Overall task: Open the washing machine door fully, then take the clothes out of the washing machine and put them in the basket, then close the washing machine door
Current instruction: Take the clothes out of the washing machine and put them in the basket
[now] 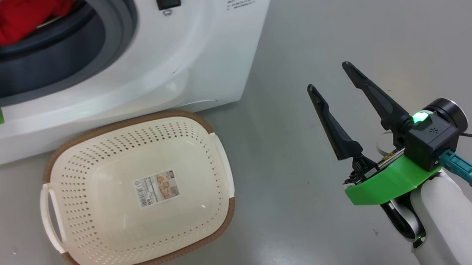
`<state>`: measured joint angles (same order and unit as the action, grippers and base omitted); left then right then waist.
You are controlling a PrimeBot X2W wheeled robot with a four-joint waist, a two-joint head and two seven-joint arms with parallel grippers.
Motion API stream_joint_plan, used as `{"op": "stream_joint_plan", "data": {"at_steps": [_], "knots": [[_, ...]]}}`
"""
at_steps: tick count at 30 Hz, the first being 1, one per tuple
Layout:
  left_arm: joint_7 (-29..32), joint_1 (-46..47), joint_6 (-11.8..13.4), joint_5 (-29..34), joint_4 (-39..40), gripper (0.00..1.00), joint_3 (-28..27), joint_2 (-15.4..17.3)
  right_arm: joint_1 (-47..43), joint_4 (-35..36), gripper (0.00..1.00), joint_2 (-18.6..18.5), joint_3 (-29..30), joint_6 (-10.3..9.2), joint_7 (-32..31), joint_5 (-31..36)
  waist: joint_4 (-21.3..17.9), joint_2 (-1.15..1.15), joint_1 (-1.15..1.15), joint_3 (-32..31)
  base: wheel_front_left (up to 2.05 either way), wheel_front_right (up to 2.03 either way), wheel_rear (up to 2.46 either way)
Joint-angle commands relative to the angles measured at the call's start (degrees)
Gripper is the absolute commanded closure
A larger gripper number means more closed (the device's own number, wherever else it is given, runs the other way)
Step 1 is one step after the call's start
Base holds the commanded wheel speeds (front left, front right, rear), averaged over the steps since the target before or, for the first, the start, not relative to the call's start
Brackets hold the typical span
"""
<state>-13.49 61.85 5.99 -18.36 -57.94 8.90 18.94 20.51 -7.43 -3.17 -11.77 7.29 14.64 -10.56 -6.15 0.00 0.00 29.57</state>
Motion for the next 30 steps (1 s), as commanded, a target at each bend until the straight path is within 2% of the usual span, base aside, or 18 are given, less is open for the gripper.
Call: {"op": "stream_joint_plan", "data": {"at_steps": [1, 9, 18, 30], "knots": [[-1.0, -1.2, -0.2, -0.7, 2.7, 1.0, -2.1, 2.7, -0.3, 1.1, 0.0, 0.3, -0.8, 0.2, 0.4, 0.3, 0.9, 0.0, 0.0, -0.7, 0.0, 0.0, 0.0], [-1.5, -9.3, 1.0, 0.5, 17.7, 1.0, -5.4, 2.0, -0.7, 1.0, 0.0, 0.3, -0.4, 0.2, 0.4, 0.5, 2.7, 0.0, 0.0, -2.6, 0.0, 0.0, 0.0], [-1.5, -19.7, 2.5, 2.5, 30.3, 1.0, -7.5, 0.0, -2.0, 0.4, 0.0, 0.3, -0.3, 0.2, 0.4, 0.3, 3.4, 0.0, 0.0, -6.3, 0.0, 0.0, 0.0], [-1.5, -30.5, 3.9, 2.9, 42.4, 1.0, -8.6, -1.4, -4.4, -0.4, 0.0, 0.3, 0.3, 0.2, 0.4, -0.3, 3.7, 0.0, 0.0, -12.0, 0.0, 0.0, 0.0]]}}
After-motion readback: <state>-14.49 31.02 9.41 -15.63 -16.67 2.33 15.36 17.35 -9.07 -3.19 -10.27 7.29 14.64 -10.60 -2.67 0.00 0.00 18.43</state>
